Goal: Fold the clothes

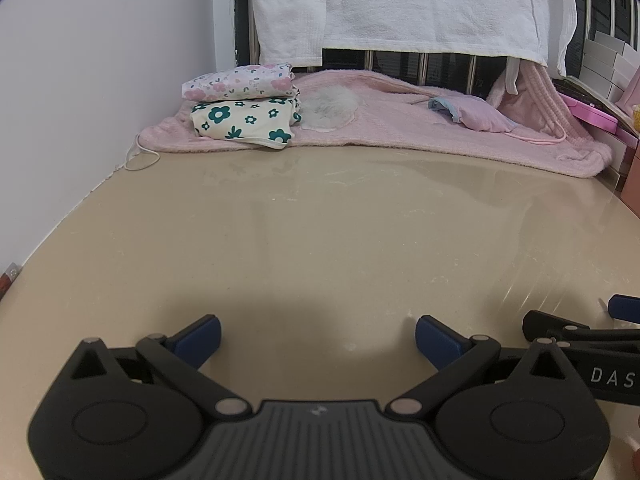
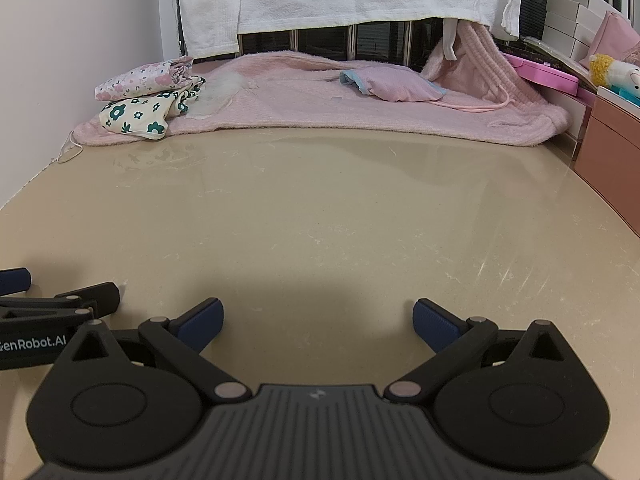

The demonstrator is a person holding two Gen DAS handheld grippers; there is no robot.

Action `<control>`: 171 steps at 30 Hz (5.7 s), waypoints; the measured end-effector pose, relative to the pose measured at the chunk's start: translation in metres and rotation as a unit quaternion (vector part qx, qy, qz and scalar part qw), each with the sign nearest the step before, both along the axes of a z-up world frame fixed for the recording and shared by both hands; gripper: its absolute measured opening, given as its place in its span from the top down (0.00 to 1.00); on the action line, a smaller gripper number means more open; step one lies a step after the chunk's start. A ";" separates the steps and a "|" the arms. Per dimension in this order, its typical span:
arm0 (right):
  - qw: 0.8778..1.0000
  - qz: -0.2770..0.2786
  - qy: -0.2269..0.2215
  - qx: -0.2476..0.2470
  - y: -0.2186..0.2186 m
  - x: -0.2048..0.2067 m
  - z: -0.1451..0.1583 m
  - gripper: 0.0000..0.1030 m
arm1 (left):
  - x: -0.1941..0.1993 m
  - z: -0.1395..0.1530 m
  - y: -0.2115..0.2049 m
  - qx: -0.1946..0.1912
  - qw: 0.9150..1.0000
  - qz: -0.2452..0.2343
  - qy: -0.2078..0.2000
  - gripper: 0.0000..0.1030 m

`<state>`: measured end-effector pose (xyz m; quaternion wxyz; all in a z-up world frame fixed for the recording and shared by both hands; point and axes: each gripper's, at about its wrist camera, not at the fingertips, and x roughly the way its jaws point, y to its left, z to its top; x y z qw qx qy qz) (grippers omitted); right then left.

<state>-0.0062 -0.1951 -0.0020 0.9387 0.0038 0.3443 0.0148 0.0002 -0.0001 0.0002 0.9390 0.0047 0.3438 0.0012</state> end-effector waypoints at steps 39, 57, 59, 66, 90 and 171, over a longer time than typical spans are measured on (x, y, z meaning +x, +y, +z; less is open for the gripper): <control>1.000 0.000 0.000 0.000 0.001 0.000 0.000 0.00 | 0.000 0.001 -0.001 0.000 1.000 0.000 0.000 0.00; 1.000 0.000 0.000 0.000 0.000 0.000 0.000 0.00 | 0.004 0.005 -0.002 0.000 1.000 0.000 0.000 0.00; 1.000 0.000 0.000 0.000 0.000 0.000 0.000 0.00 | 0.004 0.005 -0.002 0.000 1.000 0.000 0.000 0.00; 1.000 -0.001 0.000 0.000 0.000 0.000 -0.001 0.00 | 0.004 0.005 -0.003 0.000 1.000 0.000 0.000 0.00; 1.000 -0.001 0.000 0.000 0.000 0.000 0.000 0.00 | 0.006 0.007 -0.004 0.000 1.000 0.000 0.000 0.00; 0.993 -0.068 -0.085 0.036 -0.194 0.334 0.060 0.05 | 0.361 0.108 -0.162 -0.197 0.978 -0.071 -0.005 0.05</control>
